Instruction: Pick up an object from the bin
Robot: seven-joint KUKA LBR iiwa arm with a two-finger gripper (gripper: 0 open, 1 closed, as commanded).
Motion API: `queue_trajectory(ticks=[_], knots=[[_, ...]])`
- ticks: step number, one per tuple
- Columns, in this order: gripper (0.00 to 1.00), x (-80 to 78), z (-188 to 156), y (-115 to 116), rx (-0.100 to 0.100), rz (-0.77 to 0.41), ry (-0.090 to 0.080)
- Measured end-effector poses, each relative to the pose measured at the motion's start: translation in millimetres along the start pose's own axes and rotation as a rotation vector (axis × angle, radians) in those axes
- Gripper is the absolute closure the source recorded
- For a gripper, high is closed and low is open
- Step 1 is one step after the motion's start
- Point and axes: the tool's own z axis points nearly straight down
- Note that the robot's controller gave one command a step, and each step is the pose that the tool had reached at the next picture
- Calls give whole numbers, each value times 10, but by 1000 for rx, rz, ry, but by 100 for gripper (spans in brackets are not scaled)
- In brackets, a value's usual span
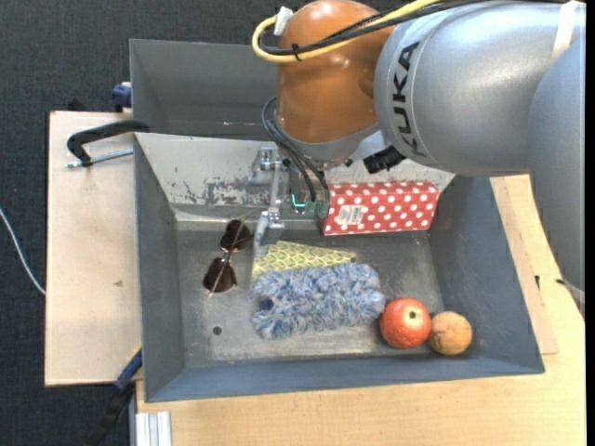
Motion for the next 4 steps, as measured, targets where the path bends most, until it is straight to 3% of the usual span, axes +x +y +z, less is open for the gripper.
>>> queue_trajectory(ticks=[1, 3, 4], knots=[[0, -17, -49, -8, -1, 2, -8], [0, -76, 985, -150, -1, -93, -9], [0, -47, 1190, -166, 1, -130, -4]])
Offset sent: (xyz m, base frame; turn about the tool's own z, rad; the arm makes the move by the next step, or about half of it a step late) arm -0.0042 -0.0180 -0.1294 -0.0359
